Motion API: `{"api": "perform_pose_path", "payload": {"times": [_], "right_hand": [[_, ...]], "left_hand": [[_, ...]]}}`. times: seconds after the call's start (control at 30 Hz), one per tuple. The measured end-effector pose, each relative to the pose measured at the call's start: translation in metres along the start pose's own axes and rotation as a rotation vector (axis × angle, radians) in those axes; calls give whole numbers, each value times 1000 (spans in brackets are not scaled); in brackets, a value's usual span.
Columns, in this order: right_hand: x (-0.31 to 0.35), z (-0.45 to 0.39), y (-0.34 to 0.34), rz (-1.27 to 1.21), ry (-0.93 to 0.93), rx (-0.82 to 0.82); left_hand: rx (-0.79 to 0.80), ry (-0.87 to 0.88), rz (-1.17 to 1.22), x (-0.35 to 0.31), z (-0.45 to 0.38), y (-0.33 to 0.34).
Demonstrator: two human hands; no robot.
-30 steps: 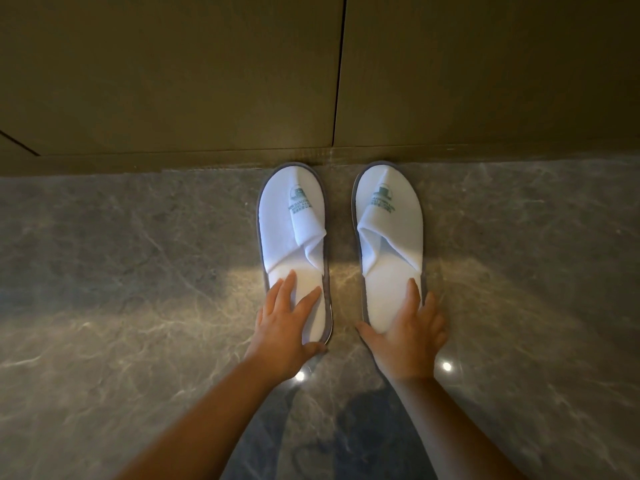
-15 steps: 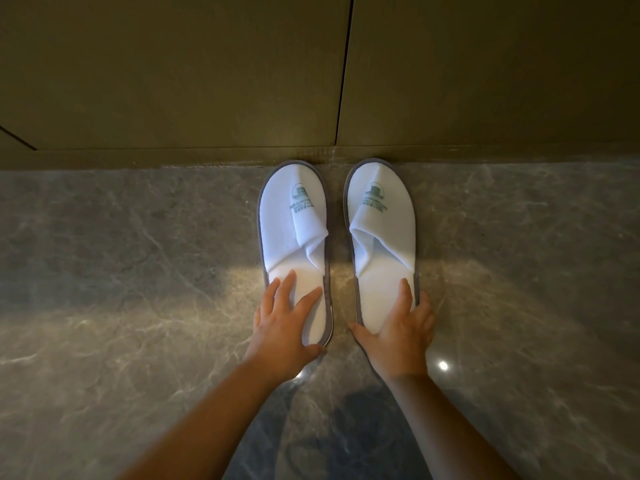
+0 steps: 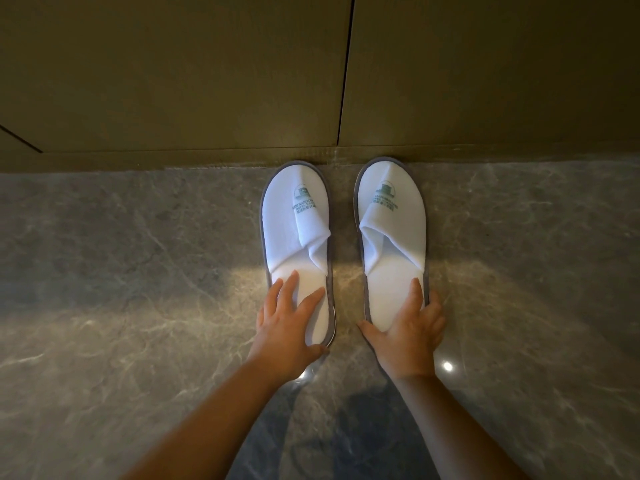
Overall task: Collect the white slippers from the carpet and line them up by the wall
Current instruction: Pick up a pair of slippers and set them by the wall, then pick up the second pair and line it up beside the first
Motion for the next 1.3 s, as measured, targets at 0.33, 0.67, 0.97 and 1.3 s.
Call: {"api": "perform_pose_path", "payload": {"times": [0.33, 0.67, 0.97, 1.3], "right_hand": [[25, 22, -24, 174, -175, 28], [169, 211, -201, -80, -501, 300], [364, 430, -389, -174, -808, 523], [485, 588, -383, -134, -1014, 840]], "left_hand": [[-28, -15, 78, -3, 22, -29], [-126, -124, 466, -58, 271, -200], [-418, -307, 745, -92, 570, -400], [-774, -542, 973, -54, 770, -425]]}}
Point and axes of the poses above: each hand's wrist, its own z-axis away from the middle knuckle, its own y-axis out of the palm, x = y × z, the point moved 8 cm from there along -z, towards the middle knuckle, and after that the axes turned 14 degrees about x, right-handed, at the moved point
